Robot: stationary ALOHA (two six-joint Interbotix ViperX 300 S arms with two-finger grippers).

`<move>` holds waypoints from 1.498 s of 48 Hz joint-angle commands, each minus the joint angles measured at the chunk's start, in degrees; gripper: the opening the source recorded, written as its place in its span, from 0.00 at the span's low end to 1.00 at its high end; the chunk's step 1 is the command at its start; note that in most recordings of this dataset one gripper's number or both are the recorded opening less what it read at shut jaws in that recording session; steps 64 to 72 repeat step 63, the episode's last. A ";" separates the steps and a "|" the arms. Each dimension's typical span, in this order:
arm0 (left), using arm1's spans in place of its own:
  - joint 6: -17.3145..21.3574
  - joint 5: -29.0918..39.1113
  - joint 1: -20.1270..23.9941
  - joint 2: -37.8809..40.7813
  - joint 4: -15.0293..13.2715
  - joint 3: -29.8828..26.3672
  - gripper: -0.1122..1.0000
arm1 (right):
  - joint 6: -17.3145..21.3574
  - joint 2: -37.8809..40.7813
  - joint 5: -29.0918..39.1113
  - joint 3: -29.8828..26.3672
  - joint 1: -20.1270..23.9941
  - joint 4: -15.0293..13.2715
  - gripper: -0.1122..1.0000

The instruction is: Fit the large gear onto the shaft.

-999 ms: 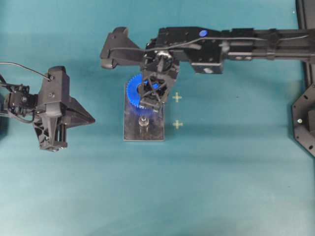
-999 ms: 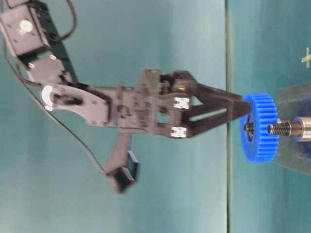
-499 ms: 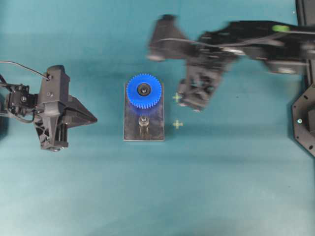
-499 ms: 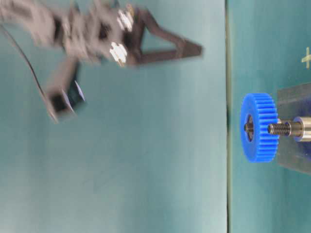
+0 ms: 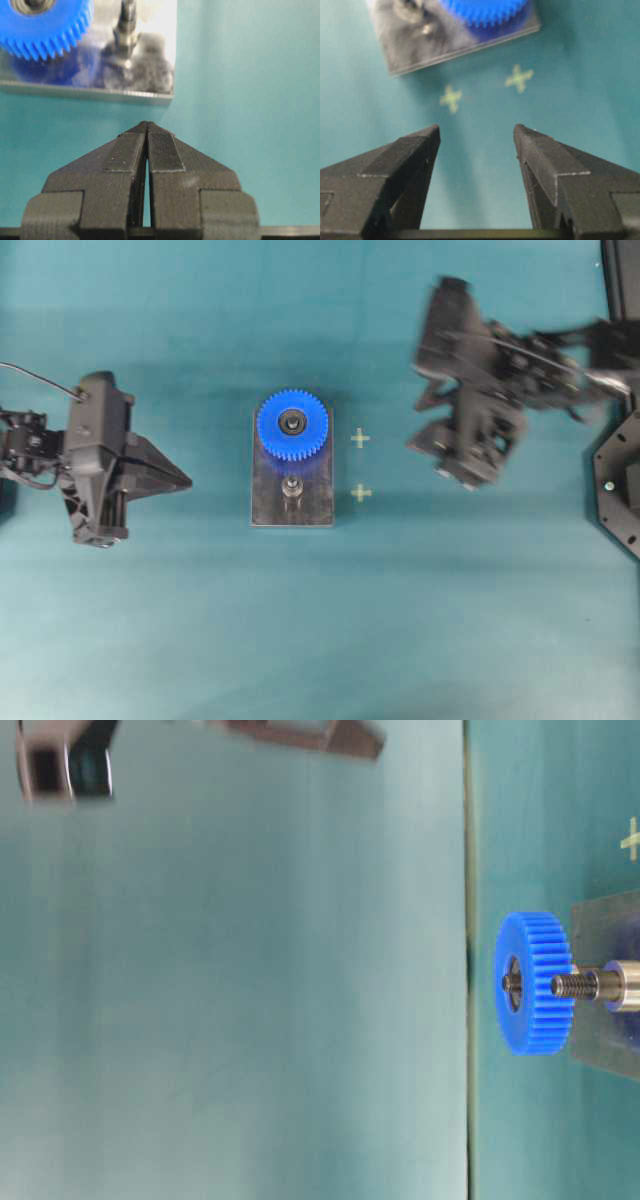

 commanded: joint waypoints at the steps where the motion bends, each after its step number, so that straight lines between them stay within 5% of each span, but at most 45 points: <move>1: 0.00 -1.41 -0.09 -1.58 0.18 0.09 0.10 | 0.26 -2.90 -2.90 2.55 1.41 0.09 0.68; 20: 0.00 -2.02 0.00 -1.49 0.18 1.14 0.10 | 0.18 -11.69 -26.19 15.64 6.50 0.00 0.69; 33: 0.00 -2.37 0.00 -1.85 0.18 2.02 0.10 | 0.53 -12.30 -26.46 19.86 9.40 0.09 0.69; 72: -0.26 -7.12 0.18 -6.24 0.18 7.21 0.10 | 0.35 -12.30 -29.88 22.41 8.88 -0.18 0.69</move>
